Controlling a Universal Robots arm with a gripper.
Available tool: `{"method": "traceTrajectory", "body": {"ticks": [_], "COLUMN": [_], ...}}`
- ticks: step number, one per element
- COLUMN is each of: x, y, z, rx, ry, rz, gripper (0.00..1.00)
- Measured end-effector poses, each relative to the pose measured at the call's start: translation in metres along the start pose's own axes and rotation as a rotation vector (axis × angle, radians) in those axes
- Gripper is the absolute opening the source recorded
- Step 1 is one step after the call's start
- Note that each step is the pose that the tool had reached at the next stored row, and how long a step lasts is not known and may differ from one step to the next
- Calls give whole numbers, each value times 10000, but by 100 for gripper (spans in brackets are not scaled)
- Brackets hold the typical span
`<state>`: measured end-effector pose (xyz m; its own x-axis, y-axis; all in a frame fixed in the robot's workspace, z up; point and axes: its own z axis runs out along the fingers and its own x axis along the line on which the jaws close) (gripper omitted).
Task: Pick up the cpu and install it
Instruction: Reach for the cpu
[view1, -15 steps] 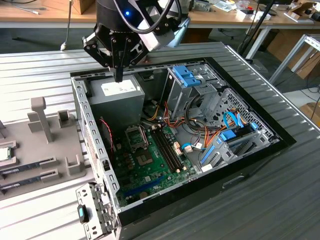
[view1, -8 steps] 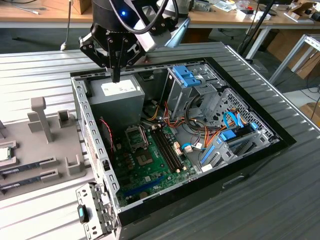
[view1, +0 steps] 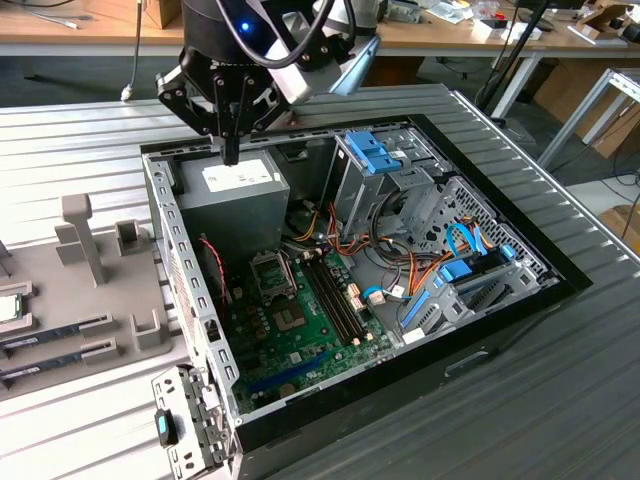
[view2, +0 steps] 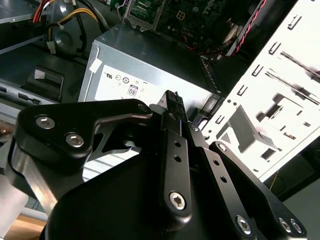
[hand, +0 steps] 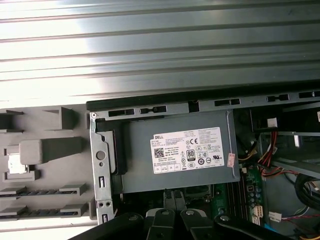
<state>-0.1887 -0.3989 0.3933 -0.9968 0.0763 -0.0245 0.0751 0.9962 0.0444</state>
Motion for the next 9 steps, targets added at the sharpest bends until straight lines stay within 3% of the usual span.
{"method": "traceTrajectory", "body": {"ticks": [9], "x": [21], "y": [-2], "z": [0], "rx": [-1], "ry": [-1], "rz": [-1], "gripper": [11]}}
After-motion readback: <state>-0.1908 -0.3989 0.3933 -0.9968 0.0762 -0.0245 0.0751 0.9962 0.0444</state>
